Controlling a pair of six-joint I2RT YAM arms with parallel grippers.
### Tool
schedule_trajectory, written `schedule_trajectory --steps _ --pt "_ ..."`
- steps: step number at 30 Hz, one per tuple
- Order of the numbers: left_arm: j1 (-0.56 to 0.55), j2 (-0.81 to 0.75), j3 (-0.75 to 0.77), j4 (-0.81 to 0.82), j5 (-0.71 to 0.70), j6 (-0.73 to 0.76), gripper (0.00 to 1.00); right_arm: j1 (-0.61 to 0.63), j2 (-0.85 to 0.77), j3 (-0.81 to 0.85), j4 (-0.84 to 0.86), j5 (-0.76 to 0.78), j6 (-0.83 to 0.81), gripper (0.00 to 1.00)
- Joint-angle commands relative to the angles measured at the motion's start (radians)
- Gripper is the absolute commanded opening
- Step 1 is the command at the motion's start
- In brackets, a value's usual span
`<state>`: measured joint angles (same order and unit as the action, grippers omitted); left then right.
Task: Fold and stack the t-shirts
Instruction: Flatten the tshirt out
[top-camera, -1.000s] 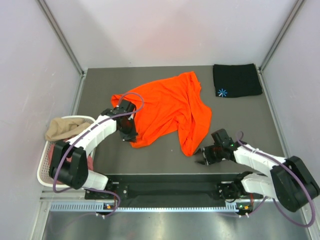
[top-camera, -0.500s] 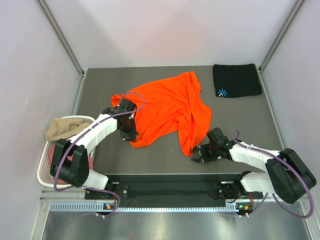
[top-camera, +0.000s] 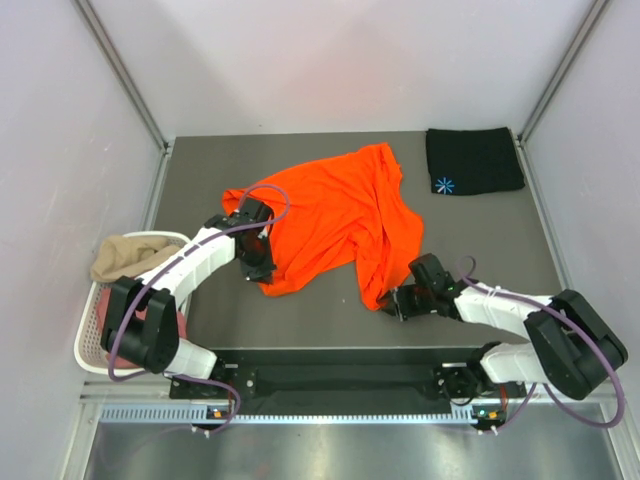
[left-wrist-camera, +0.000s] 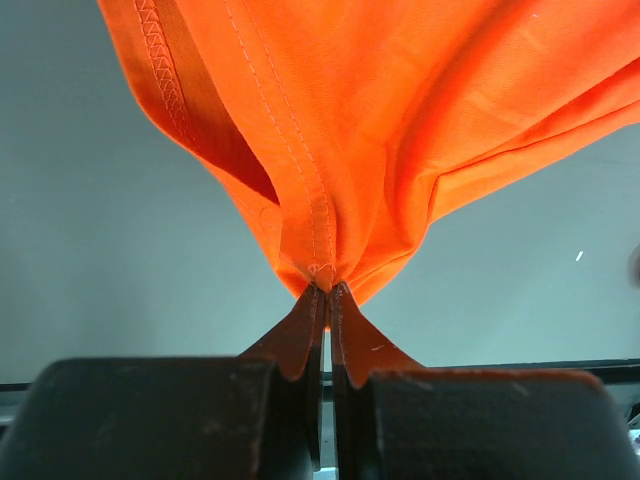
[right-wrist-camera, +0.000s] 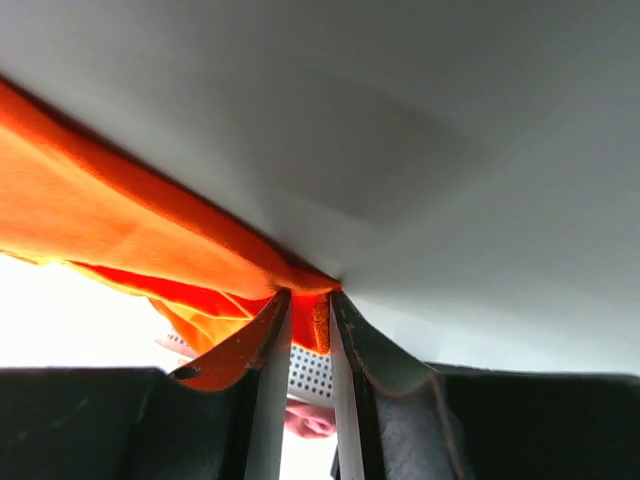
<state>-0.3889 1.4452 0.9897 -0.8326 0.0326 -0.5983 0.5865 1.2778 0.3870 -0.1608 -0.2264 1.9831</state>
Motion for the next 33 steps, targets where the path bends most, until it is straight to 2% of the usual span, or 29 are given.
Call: schedule_trajectory --steps 1,5,8,9,12,15,16,18,19,22,27,33 --pt "-0.005 -0.002 0.035 -0.007 -0.007 0.017 0.00 0.018 0.038 -0.026 0.067 -0.019 0.109 0.22" --pt "-0.005 -0.009 0.027 -0.005 -0.019 0.018 0.00 0.016 0.035 -0.039 0.099 -0.004 0.106 0.22" --pt "-0.005 -0.011 0.030 -0.013 -0.023 0.020 0.00 0.006 0.025 -0.050 0.122 0.002 0.051 0.13" --pt "-0.005 -0.017 0.033 -0.014 -0.023 0.022 0.00 -0.002 0.011 -0.048 0.118 0.005 0.030 0.02" --pt "-0.004 -0.025 0.041 -0.022 -0.071 0.023 0.00 -0.028 -0.033 -0.040 0.052 0.013 -0.081 0.00" --pt "-0.004 -0.042 0.047 -0.037 -0.100 0.023 0.00 -0.131 -0.070 0.013 -0.086 0.002 -0.306 0.00" --pt "-0.004 -0.048 0.047 -0.040 -0.105 0.023 0.00 -0.202 -0.081 0.038 -0.130 0.019 -0.452 0.00" --pt "-0.004 -0.060 0.046 -0.048 -0.125 0.019 0.00 -0.299 -0.106 0.134 -0.274 0.057 -0.596 0.00" --pt "-0.004 -0.063 0.046 -0.051 -0.131 0.017 0.00 -0.322 -0.112 0.169 -0.311 0.099 -0.725 0.00" --pt "-0.002 -0.071 0.047 -0.065 -0.149 0.009 0.00 -0.396 -0.123 0.303 -0.433 0.168 -0.948 0.00" --pt "-0.002 -0.086 0.046 -0.080 -0.169 -0.017 0.00 -0.474 -0.118 0.479 -0.529 0.220 -1.222 0.00" --pt "-0.001 -0.118 0.046 -0.105 -0.215 -0.058 0.00 -0.517 -0.083 0.651 -0.582 0.254 -1.446 0.00"
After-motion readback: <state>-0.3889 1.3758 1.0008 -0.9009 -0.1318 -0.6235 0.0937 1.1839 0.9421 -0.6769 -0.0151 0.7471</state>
